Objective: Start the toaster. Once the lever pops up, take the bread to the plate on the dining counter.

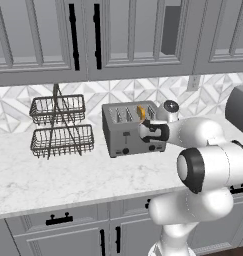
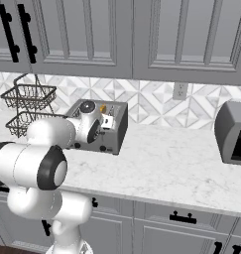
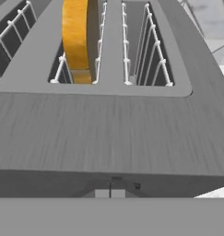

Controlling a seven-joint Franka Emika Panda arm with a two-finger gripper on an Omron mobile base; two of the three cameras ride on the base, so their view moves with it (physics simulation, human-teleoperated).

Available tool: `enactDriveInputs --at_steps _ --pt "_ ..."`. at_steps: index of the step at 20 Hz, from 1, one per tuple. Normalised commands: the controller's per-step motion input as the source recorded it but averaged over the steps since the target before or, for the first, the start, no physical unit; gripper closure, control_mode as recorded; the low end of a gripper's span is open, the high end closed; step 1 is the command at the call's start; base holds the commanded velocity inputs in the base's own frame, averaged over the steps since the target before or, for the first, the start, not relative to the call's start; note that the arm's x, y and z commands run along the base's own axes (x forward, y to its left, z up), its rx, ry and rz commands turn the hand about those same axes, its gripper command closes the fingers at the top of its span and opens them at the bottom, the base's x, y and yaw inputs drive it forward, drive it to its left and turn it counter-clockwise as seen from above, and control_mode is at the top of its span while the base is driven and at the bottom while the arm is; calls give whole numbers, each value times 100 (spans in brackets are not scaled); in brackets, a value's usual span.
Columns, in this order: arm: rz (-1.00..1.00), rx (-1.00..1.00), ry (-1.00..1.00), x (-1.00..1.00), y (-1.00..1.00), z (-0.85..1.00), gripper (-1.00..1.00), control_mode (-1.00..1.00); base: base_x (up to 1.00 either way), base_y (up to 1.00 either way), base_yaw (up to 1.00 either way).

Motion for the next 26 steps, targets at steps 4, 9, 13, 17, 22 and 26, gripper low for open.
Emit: enactDriveInputs --at_steps 4,9,13,17,22,26 --pt "0 0 0 0 -3 -48 100 -100 0 0 0" --pt "0 -1 3 0 -7 -58 100 -100 0 0 0" --pt "0 -1 6 0 -7 -71 100 -100 0 0 0" --pt "0 -2 9 0 -8 -74 100 -100 0 0 0" --pt "0 0 4 -18 -16 -79 100 -100 0 0 0" --pt "0 0 0 -23 -20 -83 100 -100 0 0 0"
